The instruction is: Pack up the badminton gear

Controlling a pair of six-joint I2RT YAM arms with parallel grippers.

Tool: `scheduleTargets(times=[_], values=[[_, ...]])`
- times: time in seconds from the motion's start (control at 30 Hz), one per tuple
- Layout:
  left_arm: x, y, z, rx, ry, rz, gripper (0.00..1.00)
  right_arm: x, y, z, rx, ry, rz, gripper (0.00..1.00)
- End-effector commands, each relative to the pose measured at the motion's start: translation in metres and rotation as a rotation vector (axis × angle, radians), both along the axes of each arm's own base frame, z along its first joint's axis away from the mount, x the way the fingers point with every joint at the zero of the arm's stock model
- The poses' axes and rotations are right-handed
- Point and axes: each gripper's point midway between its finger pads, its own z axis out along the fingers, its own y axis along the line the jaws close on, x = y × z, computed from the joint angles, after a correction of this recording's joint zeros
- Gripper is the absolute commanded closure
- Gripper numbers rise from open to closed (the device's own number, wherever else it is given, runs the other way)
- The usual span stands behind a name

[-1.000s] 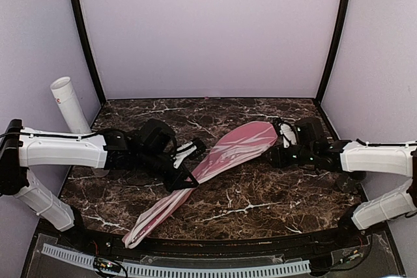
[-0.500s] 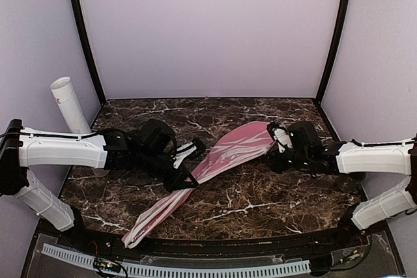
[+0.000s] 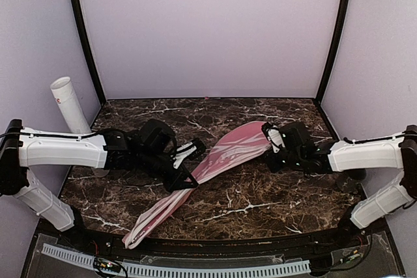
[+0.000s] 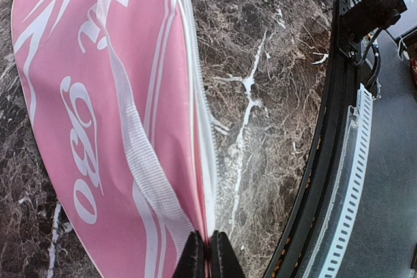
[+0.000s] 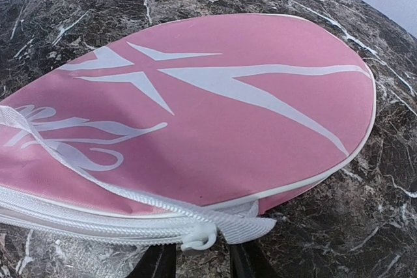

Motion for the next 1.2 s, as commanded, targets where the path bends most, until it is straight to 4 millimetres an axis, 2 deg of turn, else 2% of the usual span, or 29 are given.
scheduleTargets(times=[0.0,0.33,0.6,0.83,1.0,1.17], values=[[-0.003,-0.007,0.022,-0.062,-0.021,-0.033,1.00,0.014,0.008,0.019,0.026,-0.077,-0.027,0.72],[-0.003,-0.008,0.022,-0.062,-0.020,-0.034,1.00,0.017,0.009,0.016,0.012,-0.084,-0.032,1.00],[0.001,-0.007,0.019,-0.052,-0.029,-0.015,1.00,0.010,0.014,0.020,0.033,-0.076,0.014,1.00],[0.013,-0.023,0.018,-0.067,-0.053,-0.016,1.00,-0.026,0.043,0.023,0.066,0.000,0.163,1.00],[0.019,-0.043,0.019,-0.093,-0.055,-0.054,1.00,-0.056,0.064,0.013,0.068,0.080,0.231,1.00],[0.030,-0.064,0.025,-0.141,-0.077,-0.072,1.00,-0.087,0.098,0.012,0.129,0.145,0.306,1.00]])
